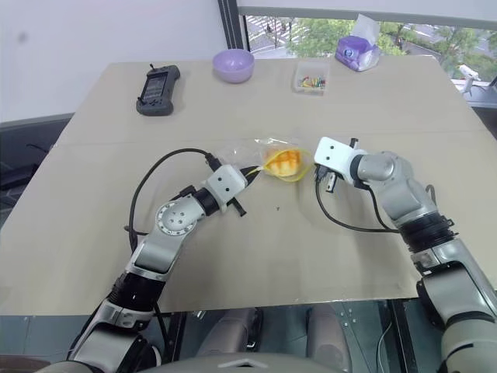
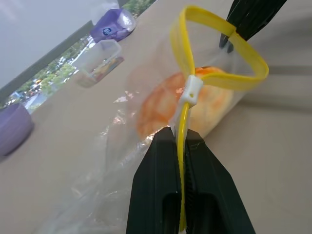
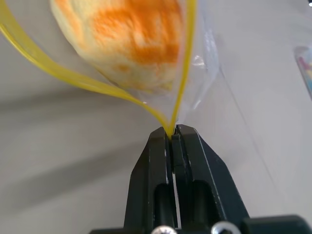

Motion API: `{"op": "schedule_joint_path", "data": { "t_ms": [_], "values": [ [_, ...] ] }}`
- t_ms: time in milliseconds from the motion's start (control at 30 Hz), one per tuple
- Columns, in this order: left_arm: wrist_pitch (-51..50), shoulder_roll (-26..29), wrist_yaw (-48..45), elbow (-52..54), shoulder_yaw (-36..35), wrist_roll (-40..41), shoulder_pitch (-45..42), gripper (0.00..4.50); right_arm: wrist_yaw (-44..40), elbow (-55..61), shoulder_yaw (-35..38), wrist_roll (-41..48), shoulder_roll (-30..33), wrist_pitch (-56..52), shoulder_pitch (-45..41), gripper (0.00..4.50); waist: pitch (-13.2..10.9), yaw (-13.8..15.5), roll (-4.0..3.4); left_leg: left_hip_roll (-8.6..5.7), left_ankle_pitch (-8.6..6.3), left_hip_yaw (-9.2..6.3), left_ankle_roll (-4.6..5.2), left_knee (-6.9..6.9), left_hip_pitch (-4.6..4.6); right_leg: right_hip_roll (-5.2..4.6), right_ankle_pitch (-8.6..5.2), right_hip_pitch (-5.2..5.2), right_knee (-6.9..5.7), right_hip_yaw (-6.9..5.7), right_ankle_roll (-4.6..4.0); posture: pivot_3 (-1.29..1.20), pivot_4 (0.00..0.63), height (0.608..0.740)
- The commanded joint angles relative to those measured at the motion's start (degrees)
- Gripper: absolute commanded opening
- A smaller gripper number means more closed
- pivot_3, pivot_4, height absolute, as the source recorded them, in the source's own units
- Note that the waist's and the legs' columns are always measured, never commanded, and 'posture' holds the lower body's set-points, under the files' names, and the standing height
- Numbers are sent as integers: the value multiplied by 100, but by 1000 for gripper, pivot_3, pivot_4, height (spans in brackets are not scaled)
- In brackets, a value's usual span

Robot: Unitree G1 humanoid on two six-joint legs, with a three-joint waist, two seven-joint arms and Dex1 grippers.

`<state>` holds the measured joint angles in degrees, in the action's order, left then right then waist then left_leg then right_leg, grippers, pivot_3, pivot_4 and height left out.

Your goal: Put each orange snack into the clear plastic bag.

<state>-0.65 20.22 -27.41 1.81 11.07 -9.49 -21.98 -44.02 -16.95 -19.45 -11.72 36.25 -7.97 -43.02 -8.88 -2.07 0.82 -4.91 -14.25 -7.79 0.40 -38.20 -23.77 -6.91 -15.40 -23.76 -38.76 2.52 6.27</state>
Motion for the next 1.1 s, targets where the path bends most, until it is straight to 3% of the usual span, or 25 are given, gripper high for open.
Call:
{"op": "schedule_joint_path", "data": {
  "t_ms": [33,267,567,667,800,933,1100],
  "values": [
    [113,-42,476,-79,-438,-8,-467,0,292,-76,457,-82,161,170,-477,67,0,1,0,-1,0,0,0,0,0,1,0,0,0,-1,0,0,150,740],
    [-159,-159,865,-202,-797,193,-1369,0,666,8,960,10,224,8,-1231,67,-3,-7,2,-3,0,0,-1,3,-6,0,0,-5,6,-1,0,0,150,740],
    [-146,-109,532,7,-437,218,-719,0,-10,1038,890,90,428,-308,-406,67,-3,-18,1,-1,0,0,0,10,-6,-1,0,-3,16,0,0,0,150,740],
    [-231,-159,519,108,-401,232,-560,0,-278,1397,901,146,554,-470,-143,796,-4,-9,1,-2,0,1,0,7,-7,-2,0,-4,11,0,0,0,150,740],
    [-264,-185,463,186,-351,244,-426,0,-1088,2125,785,394,975,-1048,297,2556,-4,5,1,-1,0,-1,0,5,-6,-1,0,-2,9,-1,0,0,150,740],
    [-317,-232,427,245,-312,244,-392,0,-1716,2783,830,794,1198,-1438,300,2556,-4,-11,1,-1,0,3,1,4,-5,-2,0,-2,8,1,0,0,150,740],
    [-277,-252,353,266,-253,240,-394,0,-1912,3310,801,1180,949,-1715,-296,2556,-4,-18,1,3,0,2,1,4,-2,2,0,-2,4,0,0,0,150,740]
  ]
}}
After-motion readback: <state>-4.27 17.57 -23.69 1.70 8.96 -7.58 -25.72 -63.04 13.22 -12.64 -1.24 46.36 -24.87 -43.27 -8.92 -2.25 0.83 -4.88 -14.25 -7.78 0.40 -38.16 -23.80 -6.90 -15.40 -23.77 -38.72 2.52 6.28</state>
